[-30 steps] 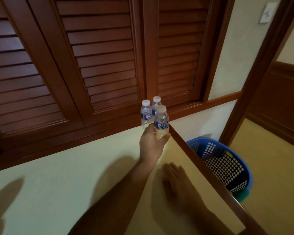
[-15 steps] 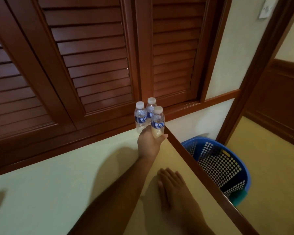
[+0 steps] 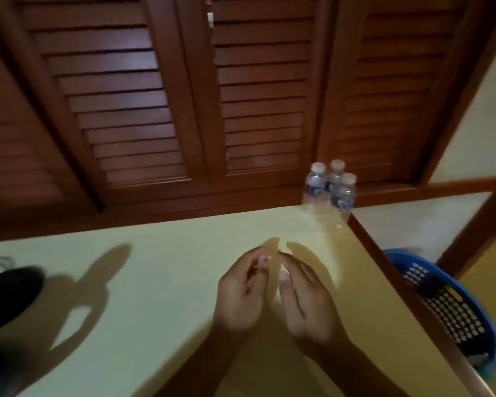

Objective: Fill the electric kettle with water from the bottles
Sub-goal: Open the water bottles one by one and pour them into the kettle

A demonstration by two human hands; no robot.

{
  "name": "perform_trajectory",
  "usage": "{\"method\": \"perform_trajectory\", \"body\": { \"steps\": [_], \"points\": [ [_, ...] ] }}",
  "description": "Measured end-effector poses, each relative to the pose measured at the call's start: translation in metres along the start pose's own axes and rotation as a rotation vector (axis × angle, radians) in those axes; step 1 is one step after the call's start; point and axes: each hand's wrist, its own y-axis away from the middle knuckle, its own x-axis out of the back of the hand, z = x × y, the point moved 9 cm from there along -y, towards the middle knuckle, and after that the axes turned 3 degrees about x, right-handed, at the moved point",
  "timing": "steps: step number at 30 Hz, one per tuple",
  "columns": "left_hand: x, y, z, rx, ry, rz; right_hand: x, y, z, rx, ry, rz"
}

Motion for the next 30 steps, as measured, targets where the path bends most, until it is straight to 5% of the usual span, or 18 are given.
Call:
{"method": "perform_trajectory", "body": {
  "steps": [17,30],
  "points": [
    [0.364,0.222,0.025,-0.031,0.083,0.766,-0.166,0.061,-0.333,0.434,-0.579,-0.302],
    [0.621,0.273,-0.075,0.074,-0.008,0.852,-0.356,0.066,-0.527,0.505,-0.503,-0.321]
  ]
}}
